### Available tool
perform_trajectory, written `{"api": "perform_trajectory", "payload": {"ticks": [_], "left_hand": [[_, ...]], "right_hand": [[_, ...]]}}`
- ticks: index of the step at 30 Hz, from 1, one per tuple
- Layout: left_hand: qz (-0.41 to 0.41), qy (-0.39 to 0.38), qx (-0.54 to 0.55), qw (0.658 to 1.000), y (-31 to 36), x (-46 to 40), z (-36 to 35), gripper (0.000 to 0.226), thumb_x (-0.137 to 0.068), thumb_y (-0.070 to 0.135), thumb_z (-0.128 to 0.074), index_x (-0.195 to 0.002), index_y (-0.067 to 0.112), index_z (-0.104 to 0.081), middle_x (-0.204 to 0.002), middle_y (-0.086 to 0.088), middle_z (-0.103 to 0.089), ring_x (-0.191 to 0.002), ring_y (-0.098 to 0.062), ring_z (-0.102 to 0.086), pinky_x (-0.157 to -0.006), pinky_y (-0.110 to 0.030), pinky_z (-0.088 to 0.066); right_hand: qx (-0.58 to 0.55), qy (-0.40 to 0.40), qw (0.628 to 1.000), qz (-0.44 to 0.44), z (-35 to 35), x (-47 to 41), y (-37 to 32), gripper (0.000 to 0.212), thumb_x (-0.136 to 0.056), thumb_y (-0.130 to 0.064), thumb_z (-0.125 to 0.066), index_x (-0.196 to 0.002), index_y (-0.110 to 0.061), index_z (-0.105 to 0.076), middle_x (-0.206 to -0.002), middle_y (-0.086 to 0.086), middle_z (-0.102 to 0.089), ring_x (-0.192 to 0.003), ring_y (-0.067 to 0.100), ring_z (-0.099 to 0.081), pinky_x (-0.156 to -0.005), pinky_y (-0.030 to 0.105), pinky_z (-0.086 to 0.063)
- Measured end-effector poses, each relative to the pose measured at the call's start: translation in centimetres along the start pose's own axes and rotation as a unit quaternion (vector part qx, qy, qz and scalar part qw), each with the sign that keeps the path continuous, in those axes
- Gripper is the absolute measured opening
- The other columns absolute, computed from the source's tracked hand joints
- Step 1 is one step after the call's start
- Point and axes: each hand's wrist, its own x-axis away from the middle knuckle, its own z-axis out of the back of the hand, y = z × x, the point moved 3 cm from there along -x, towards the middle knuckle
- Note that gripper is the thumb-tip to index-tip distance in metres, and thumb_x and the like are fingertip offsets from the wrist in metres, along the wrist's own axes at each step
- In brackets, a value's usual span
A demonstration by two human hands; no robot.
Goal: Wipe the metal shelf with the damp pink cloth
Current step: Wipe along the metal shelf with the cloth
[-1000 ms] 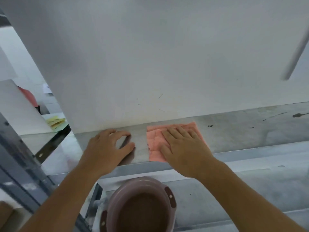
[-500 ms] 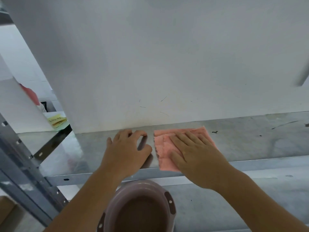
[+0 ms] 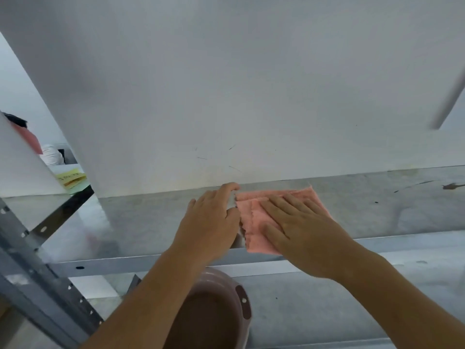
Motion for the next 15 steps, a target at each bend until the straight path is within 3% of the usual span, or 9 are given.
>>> {"api": "perform_trajectory", "payload": {"ticks": [5, 9, 12, 14, 15], "left_hand": [[-0.015, 0.005, -0.018, 1.0, 1.7, -0.7, -1.0, 0.048, -0.107, 0.05, -0.03, -0.153, 0.036, -0.04, -0.156, 0.004, -0.049, -0.142, -0.023, -0.042, -0.12, -0.047, -0.032], [-0.031, 0.009, -0.029, 0.999, 1.9, -1.3, -1.8, 0.05, -0.104, 0.054, -0.035, -0.151, 0.039, -0.043, -0.157, 0.007, -0.048, -0.145, -0.021, -0.038, -0.122, -0.045, -0.029], [-0.045, 0.011, -0.025, 0.999, 2.2, -1.4, -2.4, 0.049, -0.104, 0.054, -0.038, -0.151, 0.04, -0.044, -0.156, 0.009, -0.048, -0.145, -0.018, -0.037, -0.121, -0.043, -0.027], [-0.053, 0.008, -0.032, 0.998, 2.6, -1.6, -2.8, 0.051, -0.103, 0.057, -0.034, -0.151, 0.04, -0.043, -0.156, 0.009, -0.048, -0.146, -0.018, -0.036, -0.123, -0.044, -0.027], [-0.054, 0.007, -0.036, 0.998, 2.7, -1.7, -3.0, 0.053, -0.103, 0.06, -0.032, -0.151, 0.041, -0.042, -0.157, 0.009, -0.047, -0.147, -0.019, -0.036, -0.124, -0.046, -0.027]], "right_hand": [[-0.002, -0.042, 0.999, -0.024, 0.2, -3.7, 1.8, 0.072, -0.105, -0.062, -0.003, -0.17, -0.031, -0.008, -0.179, -0.003, -0.006, -0.165, 0.022, -0.003, -0.132, 0.05, -0.002], [0.021, -0.008, 1.0, -0.002, 0.2, -1.1, 2.4, 0.102, -0.085, -0.076, 0.021, -0.169, -0.03, -0.014, -0.178, -0.003, -0.014, -0.165, 0.022, -0.007, -0.131, 0.049, -0.005], [-0.005, 0.01, 1.0, -0.01, 0.3, 0.6, 3.3, 0.099, -0.085, -0.074, 0.014, -0.167, -0.031, -0.021, -0.176, -0.007, -0.02, -0.164, 0.017, -0.01, -0.131, 0.045, -0.004], [0.01, -0.041, 0.999, -0.001, 0.3, -0.4, 3.7, 0.108, -0.08, -0.081, 0.021, -0.169, -0.029, -0.012, -0.179, -0.003, -0.008, -0.165, 0.022, -0.003, -0.132, 0.049, -0.003], [0.01, -0.054, 0.998, -0.011, 0.4, -1.4, 4.2, 0.098, -0.088, -0.077, 0.017, -0.17, -0.029, -0.008, -0.179, -0.002, -0.004, -0.165, 0.023, 0.0, -0.132, 0.051, -0.002]]}}
